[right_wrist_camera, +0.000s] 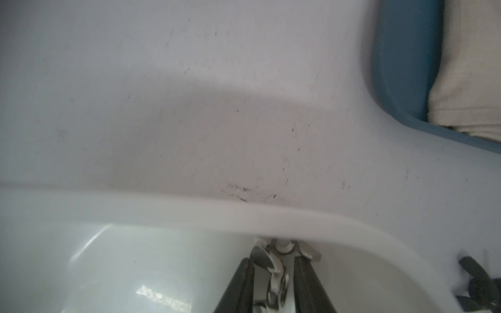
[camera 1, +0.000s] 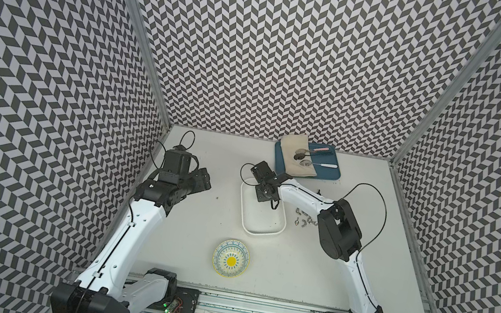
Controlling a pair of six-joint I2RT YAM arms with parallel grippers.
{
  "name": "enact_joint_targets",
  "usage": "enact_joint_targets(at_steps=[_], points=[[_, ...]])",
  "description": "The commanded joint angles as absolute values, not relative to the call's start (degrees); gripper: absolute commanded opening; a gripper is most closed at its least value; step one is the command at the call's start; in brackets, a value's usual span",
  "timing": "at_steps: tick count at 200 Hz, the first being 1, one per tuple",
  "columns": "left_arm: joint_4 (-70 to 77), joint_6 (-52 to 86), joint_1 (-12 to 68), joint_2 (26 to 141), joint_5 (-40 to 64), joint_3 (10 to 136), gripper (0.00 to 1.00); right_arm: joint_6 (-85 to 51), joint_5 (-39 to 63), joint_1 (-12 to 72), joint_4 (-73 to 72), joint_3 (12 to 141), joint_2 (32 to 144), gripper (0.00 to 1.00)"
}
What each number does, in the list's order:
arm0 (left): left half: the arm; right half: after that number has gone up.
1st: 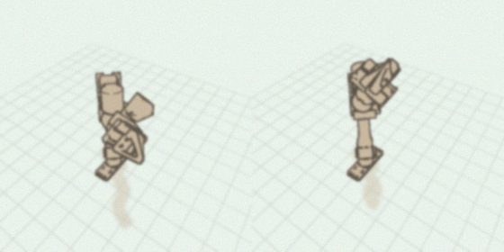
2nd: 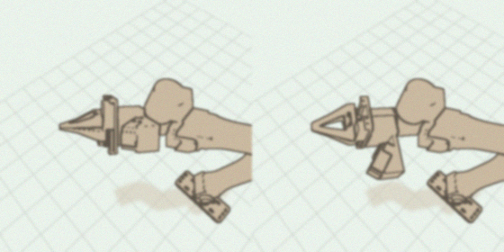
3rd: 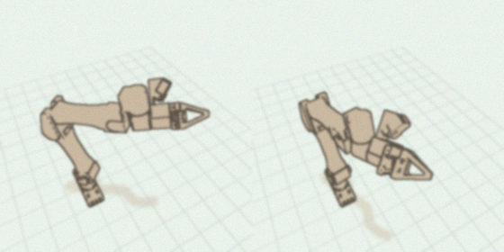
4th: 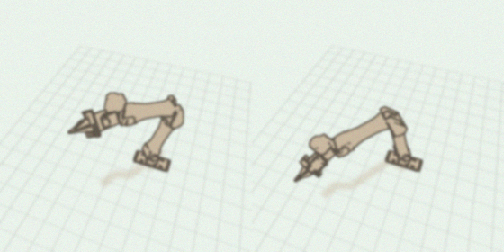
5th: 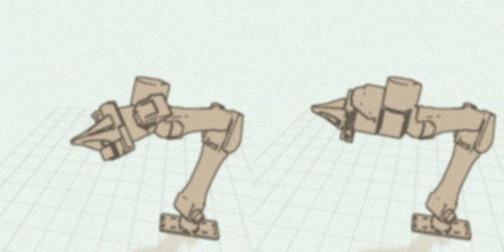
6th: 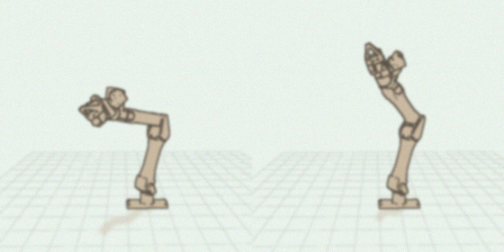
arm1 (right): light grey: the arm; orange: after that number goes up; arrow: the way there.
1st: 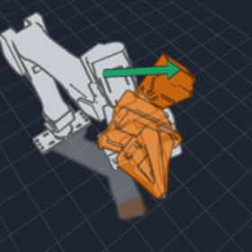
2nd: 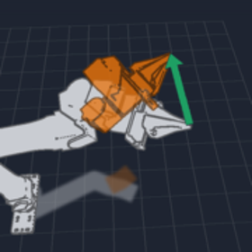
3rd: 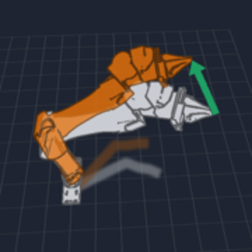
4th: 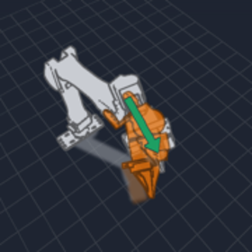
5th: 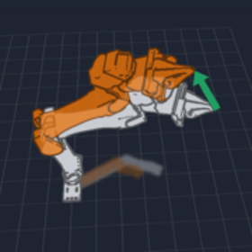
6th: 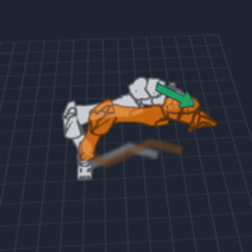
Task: Take out the wing nut from the storage box
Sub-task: Pick up the wing nut from the storage box.
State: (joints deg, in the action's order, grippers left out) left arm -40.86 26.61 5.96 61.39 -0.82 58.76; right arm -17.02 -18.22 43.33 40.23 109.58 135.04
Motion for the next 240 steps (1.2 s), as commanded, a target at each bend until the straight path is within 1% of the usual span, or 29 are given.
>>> enact_joint_targets(at_steps=[1,43,59,102,182,214,240], points=[[-41.56,26.14,5.62,60.29,-1.97,58.75,0.8,-16.83,-18.04,43.24,40.01,110.22,137.16,0.23],[-41.21,26.45,5.6,60.46,-1.6,58.37,0.8,-16.08,-15.99,43.24,39.35,108.38,135.71,0.12],[-40.86,26.54,5.62,60.53,-1.52,58.12,0.8,-16.3,-14.68,43.23,38.61,107.04,134.36,0.1],[-40.42,26.72,5.62,60.48,-1.3,57.66,0.8,-17.73,-11.66,43.24,37.95,106.08,129.82,0.08],[-40.23,26.76,5.62,60.38,-1.27,57.6,0.8,-19.0,-6.06,41.67,38.54,104.83,122.74,0.07],[-40.37,26.77,5.62,60.56,-1.17,58.05,0.8,-19.03,-5.72,40.96,38.58,101.07,117.31,0.07],[-40.24,26.88,5.58,60.56,-1.08,57.71,0.8,-19.16,-5.14,38.96,38.58,94.36,111.05,0.07]])
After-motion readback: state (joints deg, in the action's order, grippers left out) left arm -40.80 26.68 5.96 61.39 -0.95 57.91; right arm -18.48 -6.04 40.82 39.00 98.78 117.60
